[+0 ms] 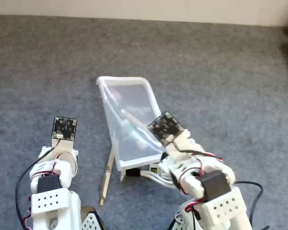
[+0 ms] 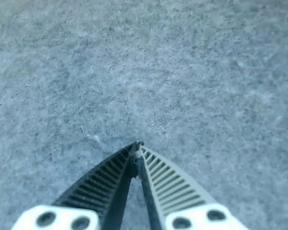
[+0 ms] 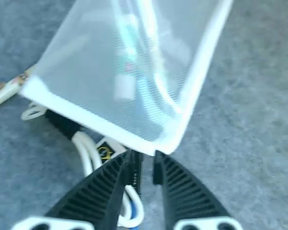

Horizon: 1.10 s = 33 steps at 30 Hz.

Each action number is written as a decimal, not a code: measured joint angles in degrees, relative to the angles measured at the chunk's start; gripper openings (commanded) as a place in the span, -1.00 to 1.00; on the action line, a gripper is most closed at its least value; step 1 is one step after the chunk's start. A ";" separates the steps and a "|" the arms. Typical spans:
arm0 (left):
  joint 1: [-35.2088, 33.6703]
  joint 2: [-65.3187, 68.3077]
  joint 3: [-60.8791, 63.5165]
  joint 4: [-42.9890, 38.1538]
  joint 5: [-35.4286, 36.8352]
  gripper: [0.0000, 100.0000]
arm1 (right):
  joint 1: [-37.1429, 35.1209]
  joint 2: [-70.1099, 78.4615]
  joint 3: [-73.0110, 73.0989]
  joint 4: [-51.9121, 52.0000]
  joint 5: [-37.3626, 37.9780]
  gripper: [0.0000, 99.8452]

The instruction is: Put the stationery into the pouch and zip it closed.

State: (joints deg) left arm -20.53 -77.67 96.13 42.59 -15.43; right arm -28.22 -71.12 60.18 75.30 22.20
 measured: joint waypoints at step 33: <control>0.00 0.00 0.00 0.00 0.00 -0.99 | -12.84 38.86 -0.09 -29.80 -4.75 -0.96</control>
State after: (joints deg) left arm -20.53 -77.67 96.13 42.59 -15.43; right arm -41.05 -32.26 60.09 45.49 17.45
